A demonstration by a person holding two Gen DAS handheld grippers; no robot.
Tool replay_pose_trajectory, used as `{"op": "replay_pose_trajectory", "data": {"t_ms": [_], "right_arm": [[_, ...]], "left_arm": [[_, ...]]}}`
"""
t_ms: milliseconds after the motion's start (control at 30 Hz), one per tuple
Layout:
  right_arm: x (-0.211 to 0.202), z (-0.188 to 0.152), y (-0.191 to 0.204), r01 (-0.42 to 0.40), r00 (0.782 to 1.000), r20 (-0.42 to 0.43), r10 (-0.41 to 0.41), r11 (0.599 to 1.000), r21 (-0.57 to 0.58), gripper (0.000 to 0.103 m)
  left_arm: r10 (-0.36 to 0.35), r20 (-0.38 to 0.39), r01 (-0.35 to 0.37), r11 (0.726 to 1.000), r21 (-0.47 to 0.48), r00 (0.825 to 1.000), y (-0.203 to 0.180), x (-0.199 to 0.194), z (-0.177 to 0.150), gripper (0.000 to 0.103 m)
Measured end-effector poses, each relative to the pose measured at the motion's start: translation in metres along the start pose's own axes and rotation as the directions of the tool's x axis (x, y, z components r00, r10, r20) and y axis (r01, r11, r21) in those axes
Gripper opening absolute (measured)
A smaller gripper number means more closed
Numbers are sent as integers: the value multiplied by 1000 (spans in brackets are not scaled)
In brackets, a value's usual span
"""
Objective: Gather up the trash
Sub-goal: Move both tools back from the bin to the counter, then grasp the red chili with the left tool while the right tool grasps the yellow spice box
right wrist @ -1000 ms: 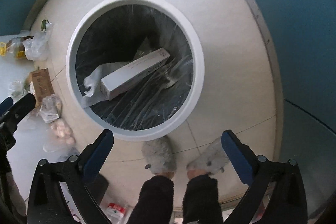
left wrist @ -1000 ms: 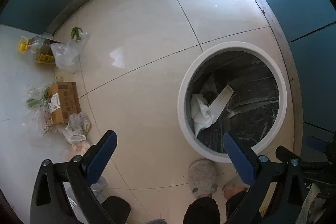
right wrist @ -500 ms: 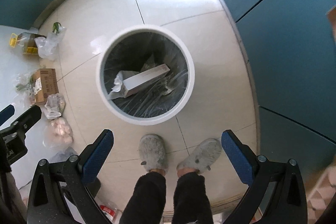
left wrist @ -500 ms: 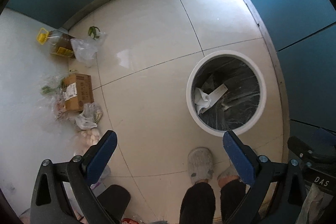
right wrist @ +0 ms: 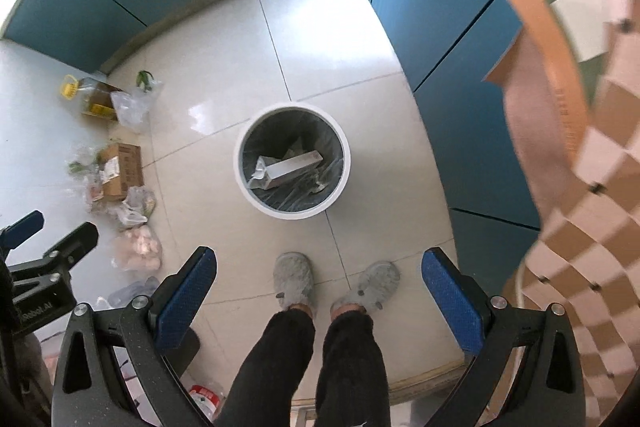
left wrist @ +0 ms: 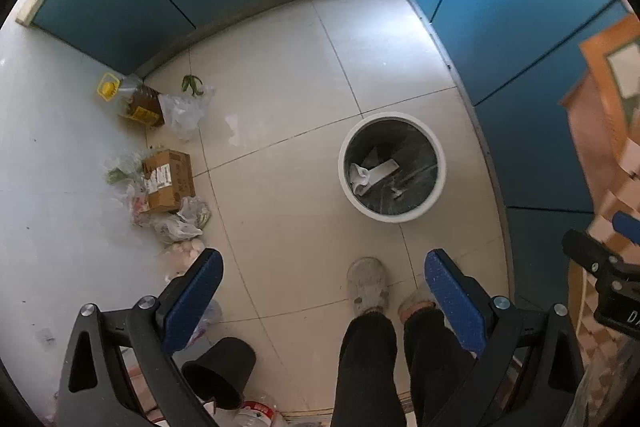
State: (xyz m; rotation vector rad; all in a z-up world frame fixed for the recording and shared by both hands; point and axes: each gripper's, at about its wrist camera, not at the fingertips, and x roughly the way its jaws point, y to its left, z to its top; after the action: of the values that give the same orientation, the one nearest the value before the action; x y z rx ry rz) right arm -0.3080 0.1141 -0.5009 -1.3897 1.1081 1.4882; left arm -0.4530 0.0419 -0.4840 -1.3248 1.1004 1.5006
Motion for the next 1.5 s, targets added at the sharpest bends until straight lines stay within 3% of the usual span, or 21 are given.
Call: {"op": "replay_pose_trajectory", "data": {"t_ms": [300,533,700,800,900,967,1067,1167,1300,1400,1500], "right_arm": [[-113,-45,3,-34,998,52,34,999,9,103],[-176,-73,-8,-224,966,149,209,971,89,103],[-226,-88,-69,-314,926,277,256,930,191,103],[-261,-102,-134,-337,902,369,225,900,275,103],[-288,-125,-209,-329,893,421,158,869,371,103],[-300,-145,-260,-322,889,444,108,838,440,103],[-308,-187,-344,-260,903,430,-15,777,573,103],[-304,-235,-432,-195,918,374,-128,676,710,103],[-278,-303,-535,-127,942,262,-210,499,857,103],[-266,-342,-585,-74,947,191,-257,403,912,103],[-252,-371,-629,-24,948,123,-292,323,946,103]], "left_arm": [[-36,55,35,999,29,998,-3,-78,-24,103],[-28,214,11,997,79,977,-26,-160,-23,103],[-45,342,-6,989,146,939,-74,-217,-8,103],[-82,390,-1,978,209,917,-132,-245,1,103],[-91,406,-24,963,270,909,-203,-261,3,103],[-73,417,-66,948,310,906,-250,-269,3,103],[-75,429,-113,911,396,900,-334,-274,-8,103],[-109,425,-130,860,494,899,-416,-273,-24,103],[-136,414,-161,779,606,900,-518,-266,-42,103],[-138,395,-164,751,639,908,-563,-256,-44,103],[-134,356,-143,744,652,925,-604,-241,-33,103]]}}
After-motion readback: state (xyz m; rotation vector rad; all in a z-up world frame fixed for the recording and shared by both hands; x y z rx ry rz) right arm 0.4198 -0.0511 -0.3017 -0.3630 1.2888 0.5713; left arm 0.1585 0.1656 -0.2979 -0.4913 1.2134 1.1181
